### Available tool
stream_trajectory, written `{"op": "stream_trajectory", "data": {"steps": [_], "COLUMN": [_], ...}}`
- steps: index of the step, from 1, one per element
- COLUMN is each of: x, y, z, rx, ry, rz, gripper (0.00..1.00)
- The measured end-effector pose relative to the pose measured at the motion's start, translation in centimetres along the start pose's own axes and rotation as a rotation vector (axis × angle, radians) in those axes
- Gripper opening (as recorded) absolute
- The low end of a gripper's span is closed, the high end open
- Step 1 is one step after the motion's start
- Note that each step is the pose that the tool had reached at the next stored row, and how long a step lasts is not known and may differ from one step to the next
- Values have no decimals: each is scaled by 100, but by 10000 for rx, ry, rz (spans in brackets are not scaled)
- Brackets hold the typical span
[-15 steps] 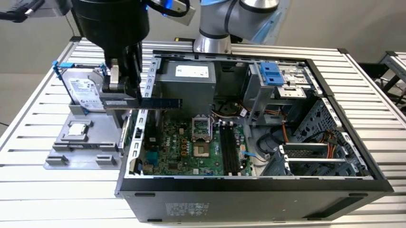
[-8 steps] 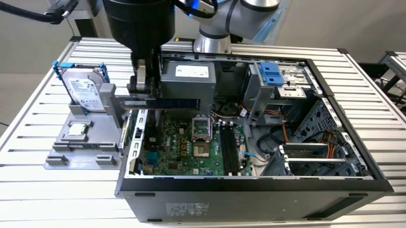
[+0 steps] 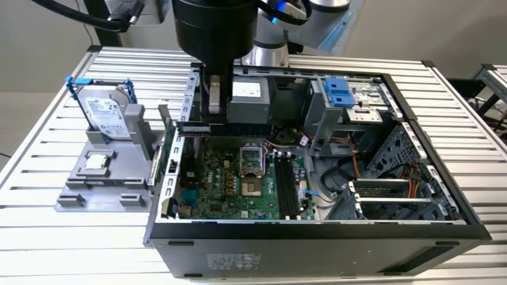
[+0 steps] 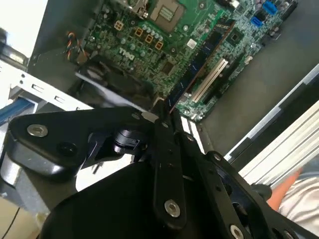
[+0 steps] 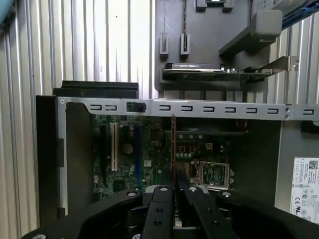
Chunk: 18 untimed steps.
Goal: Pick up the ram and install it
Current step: 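Pick up the ram and move it above insertion slot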
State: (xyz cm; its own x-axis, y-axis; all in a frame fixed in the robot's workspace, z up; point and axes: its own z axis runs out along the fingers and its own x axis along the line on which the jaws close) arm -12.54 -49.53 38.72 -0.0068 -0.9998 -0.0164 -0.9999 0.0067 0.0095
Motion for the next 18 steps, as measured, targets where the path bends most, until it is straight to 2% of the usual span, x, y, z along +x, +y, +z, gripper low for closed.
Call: {"op": "stream_trajectory", "data": {"steps": [9, 14, 18], "x": [-3, -4, -5], "y": [-409, -593, -775], "z": [-4, -6, -7], "rx": [-40, -52, -63], "ry": [0, 0, 0], "rz": [1, 1, 1], "gripper": [0, 0, 0]}}
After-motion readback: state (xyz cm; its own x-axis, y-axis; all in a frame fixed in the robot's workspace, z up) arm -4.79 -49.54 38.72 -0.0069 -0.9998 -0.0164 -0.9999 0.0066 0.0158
